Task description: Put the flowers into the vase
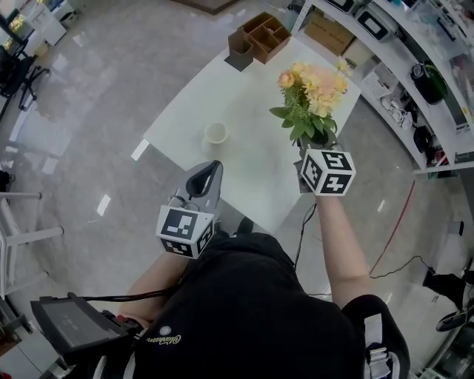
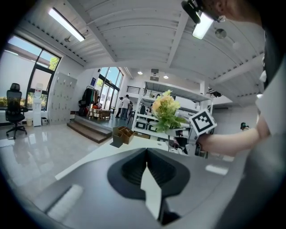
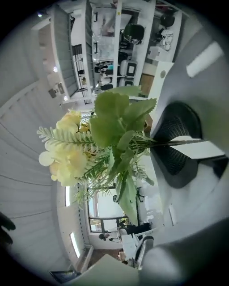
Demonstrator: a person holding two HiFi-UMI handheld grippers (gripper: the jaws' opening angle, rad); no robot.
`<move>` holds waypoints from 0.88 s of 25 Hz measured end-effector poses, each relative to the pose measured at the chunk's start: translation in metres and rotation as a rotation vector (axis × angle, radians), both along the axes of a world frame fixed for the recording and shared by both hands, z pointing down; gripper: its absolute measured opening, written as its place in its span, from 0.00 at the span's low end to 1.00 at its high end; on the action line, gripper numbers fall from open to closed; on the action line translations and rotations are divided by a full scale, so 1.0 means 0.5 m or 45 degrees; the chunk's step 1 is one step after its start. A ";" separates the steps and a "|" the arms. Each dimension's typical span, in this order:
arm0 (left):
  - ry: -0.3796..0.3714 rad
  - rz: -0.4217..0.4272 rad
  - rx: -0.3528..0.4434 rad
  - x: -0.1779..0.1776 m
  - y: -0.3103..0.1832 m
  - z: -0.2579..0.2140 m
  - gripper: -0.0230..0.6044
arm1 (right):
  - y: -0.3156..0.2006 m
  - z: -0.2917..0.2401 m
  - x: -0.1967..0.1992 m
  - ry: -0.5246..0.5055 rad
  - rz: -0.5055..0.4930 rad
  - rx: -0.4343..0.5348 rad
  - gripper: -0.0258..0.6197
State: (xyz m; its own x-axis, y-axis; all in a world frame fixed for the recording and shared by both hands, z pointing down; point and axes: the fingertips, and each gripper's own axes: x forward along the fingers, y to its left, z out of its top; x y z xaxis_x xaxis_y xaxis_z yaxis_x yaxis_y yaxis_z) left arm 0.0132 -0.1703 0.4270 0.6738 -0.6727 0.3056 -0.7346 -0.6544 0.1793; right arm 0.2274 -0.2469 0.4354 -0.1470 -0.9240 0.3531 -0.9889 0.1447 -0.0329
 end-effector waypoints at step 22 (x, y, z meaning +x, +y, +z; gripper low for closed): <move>-0.008 -0.129 0.073 -0.075 -0.028 -0.035 0.05 | 0.074 -0.075 -0.144 -0.130 -0.088 0.184 0.09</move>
